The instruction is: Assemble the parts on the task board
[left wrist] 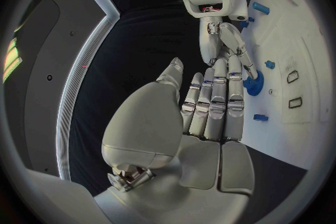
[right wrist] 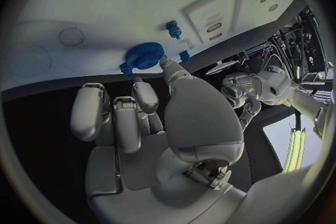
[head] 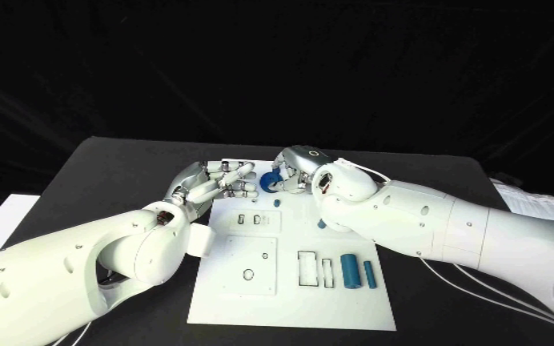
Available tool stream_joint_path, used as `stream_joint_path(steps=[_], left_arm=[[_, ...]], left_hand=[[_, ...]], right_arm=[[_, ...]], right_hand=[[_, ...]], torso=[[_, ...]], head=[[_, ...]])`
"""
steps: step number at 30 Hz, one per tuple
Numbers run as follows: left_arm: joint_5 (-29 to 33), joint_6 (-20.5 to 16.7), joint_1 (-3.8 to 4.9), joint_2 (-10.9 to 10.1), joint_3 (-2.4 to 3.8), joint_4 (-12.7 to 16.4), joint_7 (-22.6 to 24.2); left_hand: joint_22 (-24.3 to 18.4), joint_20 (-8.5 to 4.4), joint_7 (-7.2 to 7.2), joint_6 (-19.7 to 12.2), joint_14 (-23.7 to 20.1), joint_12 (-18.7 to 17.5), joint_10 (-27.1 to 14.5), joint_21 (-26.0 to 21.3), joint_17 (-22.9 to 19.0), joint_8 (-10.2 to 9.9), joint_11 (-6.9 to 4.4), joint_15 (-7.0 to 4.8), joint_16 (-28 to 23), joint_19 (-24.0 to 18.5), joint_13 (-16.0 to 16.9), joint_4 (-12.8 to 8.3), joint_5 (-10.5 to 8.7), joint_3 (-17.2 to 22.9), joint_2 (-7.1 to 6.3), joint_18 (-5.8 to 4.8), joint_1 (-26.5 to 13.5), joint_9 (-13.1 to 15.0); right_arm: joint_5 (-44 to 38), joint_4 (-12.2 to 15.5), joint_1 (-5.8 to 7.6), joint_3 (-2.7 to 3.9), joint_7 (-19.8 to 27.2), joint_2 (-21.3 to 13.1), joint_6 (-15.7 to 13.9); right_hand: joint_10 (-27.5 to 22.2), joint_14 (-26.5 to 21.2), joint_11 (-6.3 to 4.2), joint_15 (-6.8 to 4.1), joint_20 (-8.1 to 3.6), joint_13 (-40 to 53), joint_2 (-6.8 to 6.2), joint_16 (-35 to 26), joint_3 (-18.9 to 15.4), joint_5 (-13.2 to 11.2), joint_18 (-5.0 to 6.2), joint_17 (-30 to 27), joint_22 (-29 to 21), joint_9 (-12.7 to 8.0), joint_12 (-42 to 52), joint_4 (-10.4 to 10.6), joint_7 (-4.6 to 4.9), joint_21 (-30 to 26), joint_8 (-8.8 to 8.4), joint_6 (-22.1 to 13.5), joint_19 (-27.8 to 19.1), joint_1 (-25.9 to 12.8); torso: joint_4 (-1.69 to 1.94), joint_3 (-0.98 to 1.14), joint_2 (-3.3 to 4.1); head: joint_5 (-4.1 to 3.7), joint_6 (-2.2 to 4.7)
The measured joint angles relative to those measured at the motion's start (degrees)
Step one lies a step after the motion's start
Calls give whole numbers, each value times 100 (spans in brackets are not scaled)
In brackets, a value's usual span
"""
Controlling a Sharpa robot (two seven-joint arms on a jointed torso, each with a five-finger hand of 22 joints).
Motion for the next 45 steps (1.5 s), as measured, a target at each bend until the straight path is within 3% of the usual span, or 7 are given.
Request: stream_joint_path(steps=[7,11,16,23,30,39,45], left_arm=[[0,7,0,-3,0,-4,-1],[0,14,0,-2,0,-16,-2],[0,22,0,-25,0,-29,0],[-1,20,0,-41,-1,-32,62],[-1,40,-1,-24,-2,-60,109],[-2,77,-5,-25,-9,-113,124],[-2,92,-7,-21,-12,-126,126]], left_hand=[[-6,0,0,0,0,0,0,0,5,0,0,0,0,0,-6,0,0,0,0,0,0,0],[-6,0,0,0,0,0,0,0,5,0,0,0,0,0,-6,0,0,0,0,0,0,0],[-6,0,0,0,0,0,0,0,7,0,0,0,0,0,-6,-16,0,17,0,0,0,0],[-6,-1,0,26,11,0,42,0,52,0,0,-11,-7,42,-6,-43,0,25,0,1,0,1],[-5,-1,-1,42,20,0,42,0,62,0,0,-20,-27,42,-5,-50,0,18,0,1,0,1],[-5,-1,0,42,20,0,61,0,61,0,-20,-20,-27,42,-5,-65,0,33,0,1,0,1],[-5,-1,0,42,20,0,61,0,61,0,-20,-20,-27,42,-5,-65,0,33,0,0,0,1]], right_arm=[[41,81,0,-2,0,-95,-32],[244,268,-8,-2,235,-338,-302],[1019,701,-12,13,1063,-1013,-632],[2475,1072,6,26,2311,-2027,-629],[3318,773,-15,32,2934,-2534,-435],[3469,328,-257,28,3159,-2621,-234],[3454,90,-378,27,3175,-2490,-138]], right_hand=[[34,0,-34,0,0,96,38,0,-72,128,0,0,38,41,96,72,-57,0,46,166,0,38],[84,0,-42,0,0,152,112,0,-95,244,0,-1,105,42,150,95,-52,0,45,178,0,111],[84,0,-41,0,0,161,189,0,-17,334,1,-1,107,42,150,17,-52,3,45,178,0,295],[84,0,-41,0,0,201,173,35,69,318,1,-2,124,41,192,-297,-52,24,45,178,0,688],[84,0,-41,0,0,191,136,34,49,318,1,-2,124,41,192,-350,-52,24,45,178,0,725],[83,0,-41,0,0,152,84,34,17,263,1,-3,118,34,154,-524,-35,24,22,161,0,838],[83,0,-41,0,0,126,100,34,34,219,0,-3,101,29,108,-542,-18,24,22,143,0,854]], torso=[[-2,1,0],[2,3,0],[-11,5,-4],[-66,23,-17],[-117,66,-44],[-157,131,-59],[-160,137,-59]], head=[[-8,-9],[-19,-3],[-23,26],[-19,81],[-91,105],[-94,80],[-96,38]])
